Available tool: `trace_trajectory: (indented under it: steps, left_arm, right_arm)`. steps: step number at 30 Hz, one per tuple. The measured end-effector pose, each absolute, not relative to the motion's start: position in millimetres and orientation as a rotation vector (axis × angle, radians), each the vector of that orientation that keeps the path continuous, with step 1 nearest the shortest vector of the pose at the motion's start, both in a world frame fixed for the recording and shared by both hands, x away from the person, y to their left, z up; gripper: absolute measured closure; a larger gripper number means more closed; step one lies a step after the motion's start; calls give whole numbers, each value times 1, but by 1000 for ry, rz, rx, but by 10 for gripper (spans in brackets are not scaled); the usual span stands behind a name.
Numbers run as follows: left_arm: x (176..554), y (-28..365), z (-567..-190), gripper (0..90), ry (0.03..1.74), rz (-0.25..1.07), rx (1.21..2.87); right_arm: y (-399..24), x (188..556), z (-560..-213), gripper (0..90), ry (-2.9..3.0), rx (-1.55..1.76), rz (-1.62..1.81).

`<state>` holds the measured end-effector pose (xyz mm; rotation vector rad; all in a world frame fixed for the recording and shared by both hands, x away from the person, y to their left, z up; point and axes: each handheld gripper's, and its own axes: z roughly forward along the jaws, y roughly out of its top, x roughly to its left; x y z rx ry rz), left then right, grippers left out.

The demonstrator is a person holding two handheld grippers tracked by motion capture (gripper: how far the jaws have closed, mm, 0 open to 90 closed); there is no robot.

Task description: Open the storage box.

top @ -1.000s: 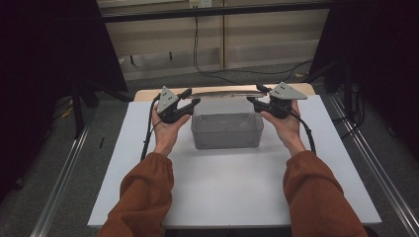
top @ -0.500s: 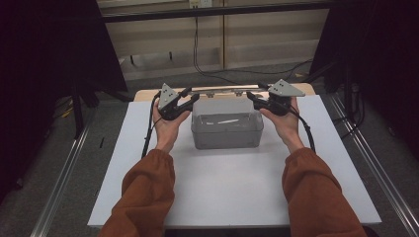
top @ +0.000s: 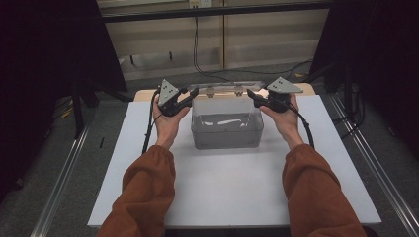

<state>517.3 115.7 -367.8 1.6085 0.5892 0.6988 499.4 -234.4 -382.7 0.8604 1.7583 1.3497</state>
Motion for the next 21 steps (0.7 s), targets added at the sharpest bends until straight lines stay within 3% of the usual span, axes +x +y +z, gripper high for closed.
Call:
trace_trajectory:
  steps: [21]
  left_arm:
    - [534, 113, -364, 682, 588, 741, 1592]
  right_arm:
    - [-233, 520, -387, 519, 1744, 883, 1356]
